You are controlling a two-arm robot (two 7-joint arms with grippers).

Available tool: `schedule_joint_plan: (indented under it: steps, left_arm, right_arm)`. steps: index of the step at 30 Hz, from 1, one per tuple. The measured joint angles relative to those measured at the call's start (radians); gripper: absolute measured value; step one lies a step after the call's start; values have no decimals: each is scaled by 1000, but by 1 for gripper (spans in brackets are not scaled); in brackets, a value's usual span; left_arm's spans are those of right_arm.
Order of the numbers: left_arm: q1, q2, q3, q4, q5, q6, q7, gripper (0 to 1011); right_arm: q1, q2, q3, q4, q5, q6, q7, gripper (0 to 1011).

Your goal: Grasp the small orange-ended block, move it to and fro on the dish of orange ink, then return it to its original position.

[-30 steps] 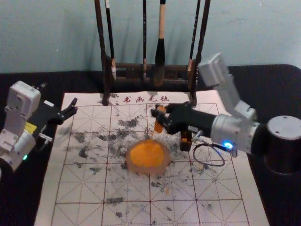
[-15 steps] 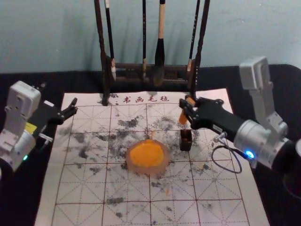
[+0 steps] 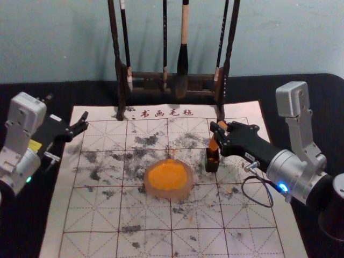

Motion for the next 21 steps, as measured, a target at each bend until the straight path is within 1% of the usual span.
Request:
schedule_joint_plan:
  steps: [6, 11, 21]
  left_arm:
    - [0, 0, 0, 0, 0, 0, 0, 1001]
    - [0, 0, 0, 0, 0, 0, 0, 1001]
    - [0, 0, 0, 0, 0, 0, 0, 1001]
  right_arm:
    - [-5, -26, 11, 10, -13, 17, -15, 130]
    - [-13, -38, 18, 13, -25, 29, -15, 130]
    - [-32, -43, 32, 9, -35, 45, -5, 130]
